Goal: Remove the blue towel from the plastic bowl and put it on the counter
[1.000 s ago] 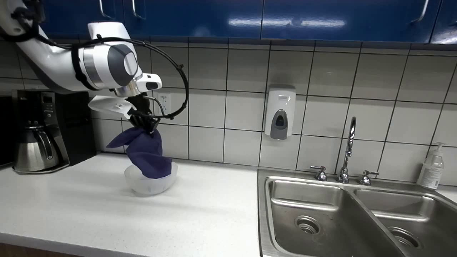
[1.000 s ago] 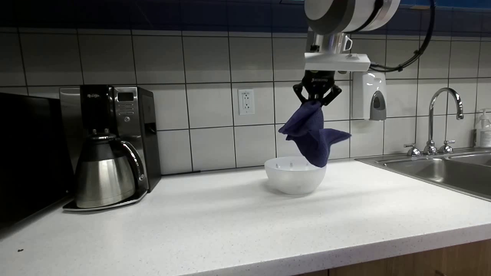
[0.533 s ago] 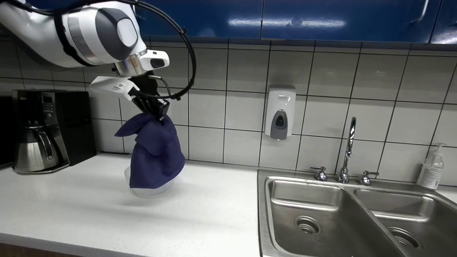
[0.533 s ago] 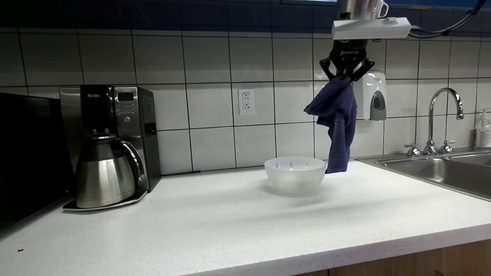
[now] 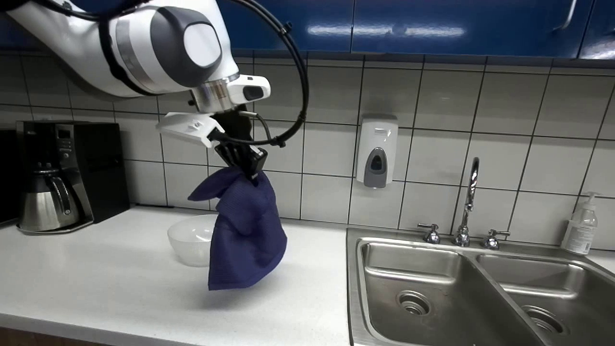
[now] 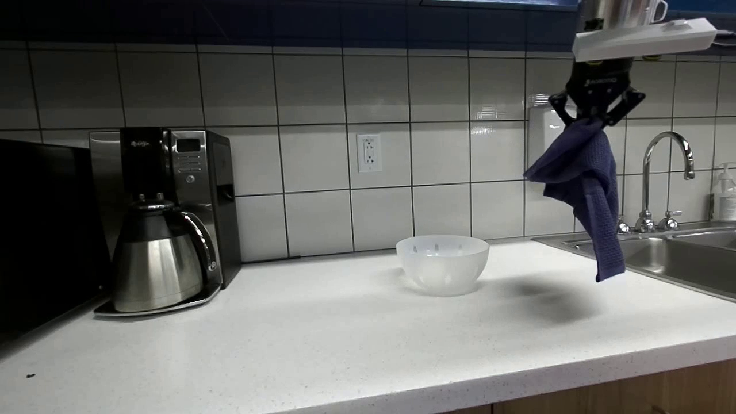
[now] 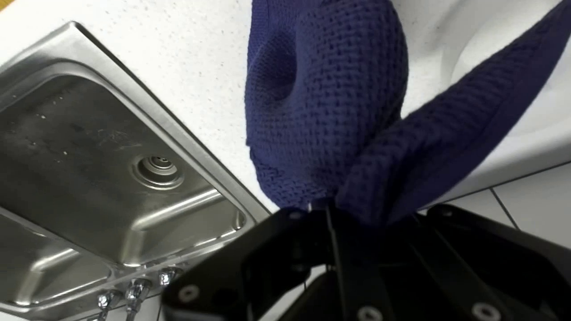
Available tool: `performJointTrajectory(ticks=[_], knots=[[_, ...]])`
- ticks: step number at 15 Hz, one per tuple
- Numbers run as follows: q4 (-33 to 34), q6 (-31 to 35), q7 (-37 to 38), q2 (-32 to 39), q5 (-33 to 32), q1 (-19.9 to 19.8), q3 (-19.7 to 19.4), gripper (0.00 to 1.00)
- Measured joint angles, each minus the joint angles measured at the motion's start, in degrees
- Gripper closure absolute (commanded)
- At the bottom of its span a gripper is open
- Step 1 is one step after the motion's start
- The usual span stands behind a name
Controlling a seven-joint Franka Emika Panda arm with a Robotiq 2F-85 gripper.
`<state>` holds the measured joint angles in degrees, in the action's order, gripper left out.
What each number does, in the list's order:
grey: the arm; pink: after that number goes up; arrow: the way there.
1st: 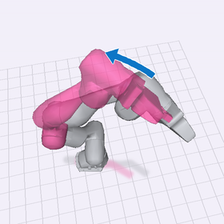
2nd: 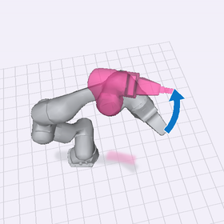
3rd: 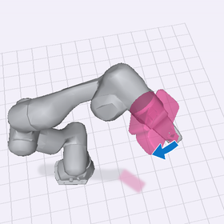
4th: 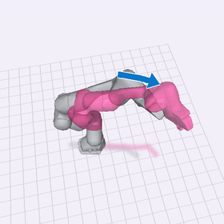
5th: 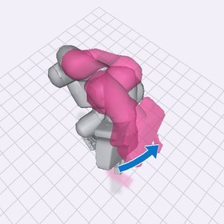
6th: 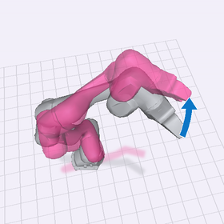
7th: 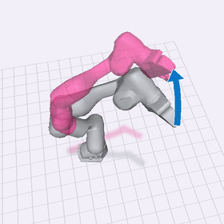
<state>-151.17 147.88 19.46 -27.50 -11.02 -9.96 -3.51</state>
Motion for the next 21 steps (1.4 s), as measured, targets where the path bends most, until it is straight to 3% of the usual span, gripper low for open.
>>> performJointTrajectory(ticks=[4, 8, 15, 16, 18, 21], knots=[[-0.45, 1.12, -6.97, 4.09, 3.63, -0.79, -5.36, 0.98], [0.02, 6.91, -13.36, 12.43, 7.62, -0.91, -9.74, 0.98], [5.42, 12.15, -22.07, 27.61, 17.5, -0.82, -11.24, 0.98], [6.35, 12.21, -22.9, 29.39, 18.61, -0.87, -11.24, 0.68], [7.88, 12.14, -23.69, 32.26, 19.84, -0.99, -11.22, 0.62], [8.68, 10.27, -24.66, 33.38, 20.2, -1.0, -10.61, 0.38]])
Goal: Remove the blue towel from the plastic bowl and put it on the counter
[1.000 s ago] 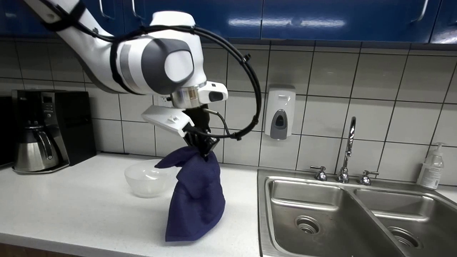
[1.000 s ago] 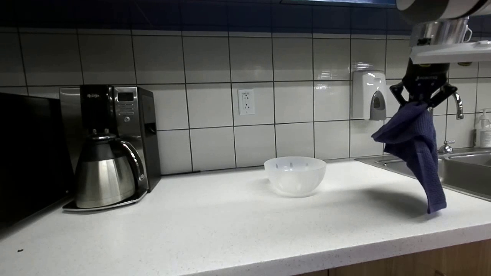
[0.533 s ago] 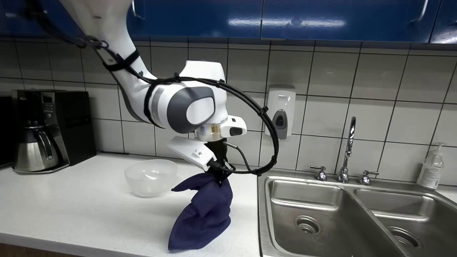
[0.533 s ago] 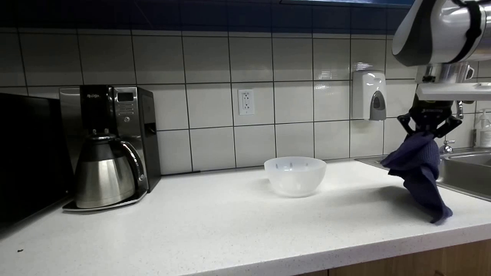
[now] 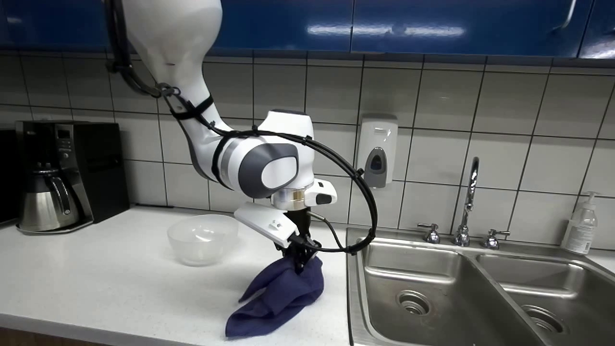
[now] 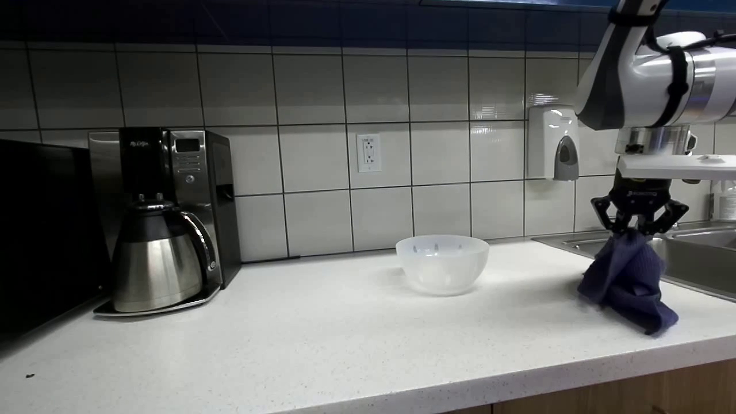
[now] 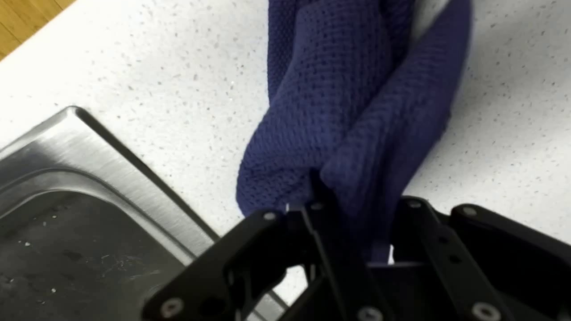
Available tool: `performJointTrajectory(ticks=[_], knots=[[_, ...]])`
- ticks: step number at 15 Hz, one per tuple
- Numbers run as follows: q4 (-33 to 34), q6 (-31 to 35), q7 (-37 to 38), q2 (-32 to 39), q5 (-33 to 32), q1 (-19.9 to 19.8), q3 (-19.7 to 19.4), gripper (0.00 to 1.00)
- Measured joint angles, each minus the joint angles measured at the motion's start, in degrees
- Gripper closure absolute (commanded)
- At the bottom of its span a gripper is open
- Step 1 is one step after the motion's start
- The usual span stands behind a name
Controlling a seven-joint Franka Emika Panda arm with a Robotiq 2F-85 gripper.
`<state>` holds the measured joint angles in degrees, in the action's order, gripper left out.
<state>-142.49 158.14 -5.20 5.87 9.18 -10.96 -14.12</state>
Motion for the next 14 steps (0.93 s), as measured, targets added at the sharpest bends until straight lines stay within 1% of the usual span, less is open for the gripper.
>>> performJointTrajectory(ticks=[2, 5, 6, 11, 13, 14], knots=[[-0.11, -2.81, -0.49, -1.01, -0.2, 0.21, 0.99, 0.23], [-1.36, -8.87, -0.59, -4.61, -0.57, 1.43, 3.0, 0.01], [-2.02, -11.43, -0.56, -6.22, -0.58, 2.11, 3.63, 0.0], [-4.45, -23.27, 0.06, -12.95, -0.89, 4.47, 5.87, 0.0], [-4.73, -26.44, 0.19, -14.54, -1.31, 5.08, 6.42, 0.0], [-4.87, -26.89, 0.22, -15.01, -1.35, 5.17, 6.6, 0.0]])
